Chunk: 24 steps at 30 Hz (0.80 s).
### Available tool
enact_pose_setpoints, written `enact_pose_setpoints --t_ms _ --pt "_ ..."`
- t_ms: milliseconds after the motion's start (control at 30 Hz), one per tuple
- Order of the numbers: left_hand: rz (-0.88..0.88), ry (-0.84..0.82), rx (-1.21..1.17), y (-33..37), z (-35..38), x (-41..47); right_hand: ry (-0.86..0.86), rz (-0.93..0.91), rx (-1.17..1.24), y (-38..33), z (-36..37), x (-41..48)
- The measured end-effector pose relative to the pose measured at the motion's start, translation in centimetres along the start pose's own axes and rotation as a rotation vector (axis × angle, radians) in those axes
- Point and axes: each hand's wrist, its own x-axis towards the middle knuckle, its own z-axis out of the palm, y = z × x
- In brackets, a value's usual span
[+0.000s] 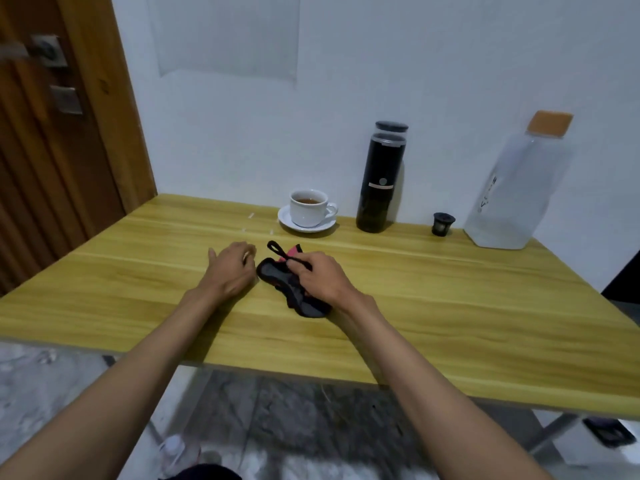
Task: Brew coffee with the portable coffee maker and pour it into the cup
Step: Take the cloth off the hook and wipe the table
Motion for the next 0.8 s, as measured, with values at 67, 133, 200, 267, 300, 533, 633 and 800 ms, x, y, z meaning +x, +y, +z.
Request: enact_pose_setpoints --t_ms 67,133,200,267,300,533,633,800 --pt "0.002 0.010 -0.046 0.3 -0.7 0.0 0.005 0.030 0.116 -1.1 -1.5 0.5" --pt "0.013 0.028 -0.113 1.3 -2.0 0.3 0.026 0.023 0.195 -2.8 -3.3 1.2" --pt "0.033 0.022 -0.231 2.9 -4.3 0.9 0.057 -0.028 0.216 -5.4 -5.5 2.2" --pt "0.021 -0.042 -0.388 5.0 -6.9 1.5 0.085 -0.068 0.200 -8.2 -7.9 3.6" --pt "0.011 -0.092 -0.449 6.1 -8.2 1.8 0.084 -0.081 0.209 -9.6 -9.0 4.2" --pt "0.074 -0.233 -0.582 11.1 -14.7 3.9 0.137 -0.180 0.262 -16.9 -14.6 7.8" --pt "0.100 -0.095 -0.678 11.7 -17.4 5.5 0.203 -0.209 0.331 -19.6 -16.1 9.9" --pt "0.102 0.053 -0.782 11.8 -22.8 8.0 0.284 -0.243 0.430 -23.8 -18.5 13.9"
